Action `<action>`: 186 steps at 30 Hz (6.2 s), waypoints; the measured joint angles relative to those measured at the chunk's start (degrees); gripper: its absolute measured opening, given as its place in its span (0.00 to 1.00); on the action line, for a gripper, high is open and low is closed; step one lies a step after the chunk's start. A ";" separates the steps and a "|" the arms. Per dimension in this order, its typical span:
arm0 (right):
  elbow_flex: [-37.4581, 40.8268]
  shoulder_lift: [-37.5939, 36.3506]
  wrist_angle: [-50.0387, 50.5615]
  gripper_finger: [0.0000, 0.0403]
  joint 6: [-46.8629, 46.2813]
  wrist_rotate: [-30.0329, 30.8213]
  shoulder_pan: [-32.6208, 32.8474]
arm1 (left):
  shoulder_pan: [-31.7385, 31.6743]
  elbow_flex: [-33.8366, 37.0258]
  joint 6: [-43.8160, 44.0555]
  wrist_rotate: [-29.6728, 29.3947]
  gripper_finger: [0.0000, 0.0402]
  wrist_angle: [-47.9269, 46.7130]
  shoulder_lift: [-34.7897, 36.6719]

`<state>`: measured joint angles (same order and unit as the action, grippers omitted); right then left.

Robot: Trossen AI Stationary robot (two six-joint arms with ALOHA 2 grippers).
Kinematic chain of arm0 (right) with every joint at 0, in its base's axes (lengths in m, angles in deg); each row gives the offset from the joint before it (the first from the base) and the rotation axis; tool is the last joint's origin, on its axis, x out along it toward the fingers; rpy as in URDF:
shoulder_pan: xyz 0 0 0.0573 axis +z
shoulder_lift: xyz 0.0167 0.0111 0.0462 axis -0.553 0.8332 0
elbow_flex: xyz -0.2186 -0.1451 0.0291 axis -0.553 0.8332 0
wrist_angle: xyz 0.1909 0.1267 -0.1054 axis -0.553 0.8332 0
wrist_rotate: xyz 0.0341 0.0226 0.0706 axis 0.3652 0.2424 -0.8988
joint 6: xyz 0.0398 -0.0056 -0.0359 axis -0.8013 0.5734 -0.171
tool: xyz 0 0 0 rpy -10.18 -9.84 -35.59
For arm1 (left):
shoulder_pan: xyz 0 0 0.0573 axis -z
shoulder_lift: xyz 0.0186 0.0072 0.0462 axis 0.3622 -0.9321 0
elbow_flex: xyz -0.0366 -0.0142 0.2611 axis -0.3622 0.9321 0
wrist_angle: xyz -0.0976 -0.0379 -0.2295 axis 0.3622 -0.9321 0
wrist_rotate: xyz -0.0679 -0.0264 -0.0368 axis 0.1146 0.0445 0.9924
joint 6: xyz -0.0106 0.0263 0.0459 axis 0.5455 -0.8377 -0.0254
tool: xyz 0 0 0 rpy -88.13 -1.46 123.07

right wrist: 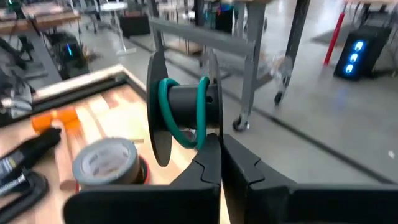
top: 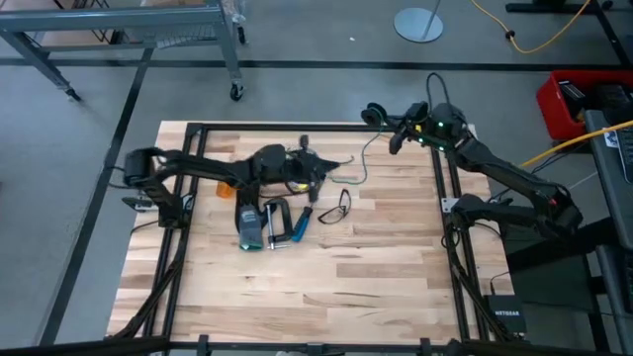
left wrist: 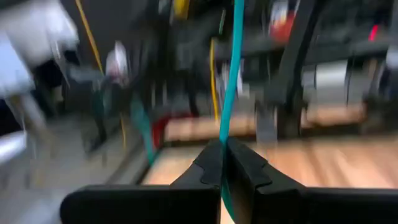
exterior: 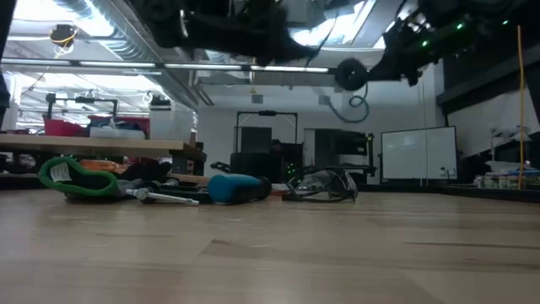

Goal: Coil cords
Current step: Uncoil the wire from the cable spool

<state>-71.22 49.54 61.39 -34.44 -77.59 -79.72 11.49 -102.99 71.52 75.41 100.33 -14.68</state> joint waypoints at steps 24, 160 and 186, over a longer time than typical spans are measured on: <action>0.00 8.05 5.08 0.00 -0.11 0.20 0.00 | -1.62 -9.55 -14.11 -0.09 0.00 13.30 7.33; -0.07 8.14 23.92 0.00 0.87 -1.92 -4.87 | -0.07 -33.35 -19.01 19.56 0.00 1.55 -2.26; -0.07 8.14 27.02 0.00 7.89 -20.06 -4.87 | -12.05 -37.31 -28.97 -16.75 0.00 -45.69 19.66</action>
<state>-71.28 57.67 88.41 -26.55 -97.65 -84.59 -0.56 -140.30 42.56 58.66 54.64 4.98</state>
